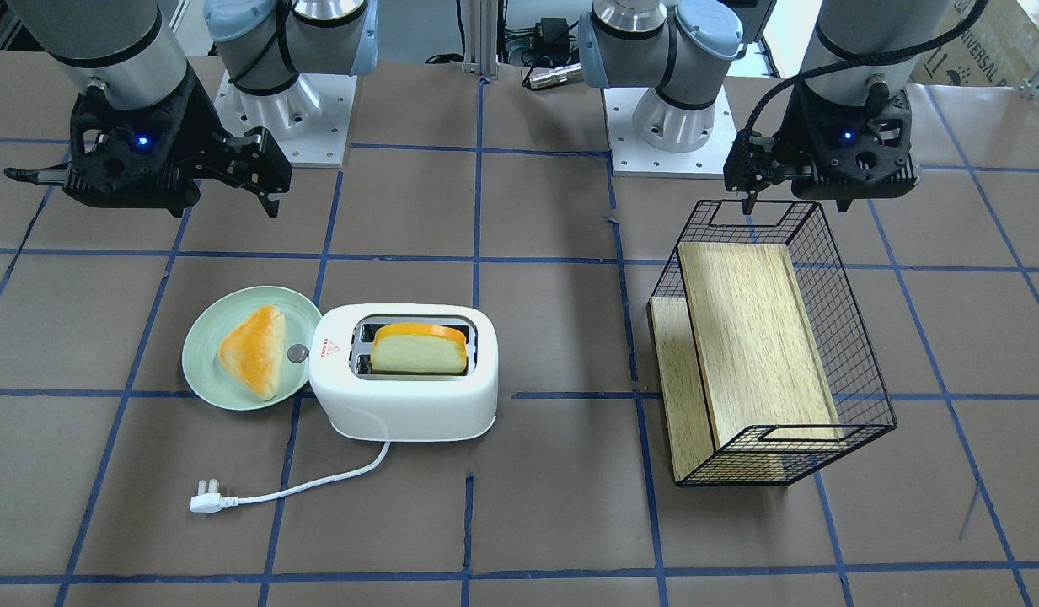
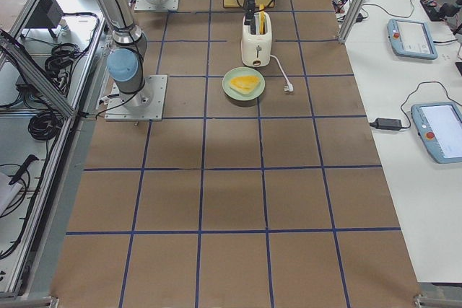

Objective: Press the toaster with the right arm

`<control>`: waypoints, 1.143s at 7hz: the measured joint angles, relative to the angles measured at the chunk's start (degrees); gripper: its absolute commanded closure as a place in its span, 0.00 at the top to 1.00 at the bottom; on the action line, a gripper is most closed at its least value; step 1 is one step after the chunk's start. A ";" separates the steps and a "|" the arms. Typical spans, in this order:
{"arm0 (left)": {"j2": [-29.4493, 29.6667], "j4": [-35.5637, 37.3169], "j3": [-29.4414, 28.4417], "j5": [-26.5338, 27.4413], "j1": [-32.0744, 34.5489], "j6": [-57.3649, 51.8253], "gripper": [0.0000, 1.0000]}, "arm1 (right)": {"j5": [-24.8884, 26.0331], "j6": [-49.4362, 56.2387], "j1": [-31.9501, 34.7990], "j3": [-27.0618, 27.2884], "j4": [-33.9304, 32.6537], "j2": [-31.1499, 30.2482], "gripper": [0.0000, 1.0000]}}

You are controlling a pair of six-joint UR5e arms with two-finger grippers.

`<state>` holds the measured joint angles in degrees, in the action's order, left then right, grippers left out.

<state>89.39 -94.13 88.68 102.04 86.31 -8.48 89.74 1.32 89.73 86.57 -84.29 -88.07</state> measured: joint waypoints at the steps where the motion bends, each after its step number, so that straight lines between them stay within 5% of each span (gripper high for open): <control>1: 0.00 -0.01 0.00 0.00 0.00 0.01 1.00 | 0.00 0.00 0.00 0.00 0.00 0.03 1.00; 5: -0.01 -0.02 0.00 0.00 0.00 -0.04 1.00 | 0.00 0.00 -0.04 0.05 0.00 0.03 0.99; 8: -0.01 -0.01 0.00 0.00 0.00 -0.05 1.00 | -0.06 1.41 -0.01 0.02 -0.16 -0.03 0.08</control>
<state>89.38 -94.14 88.68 102.04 86.31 -8.53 89.68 2.72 89.73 86.60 -84.44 -88.10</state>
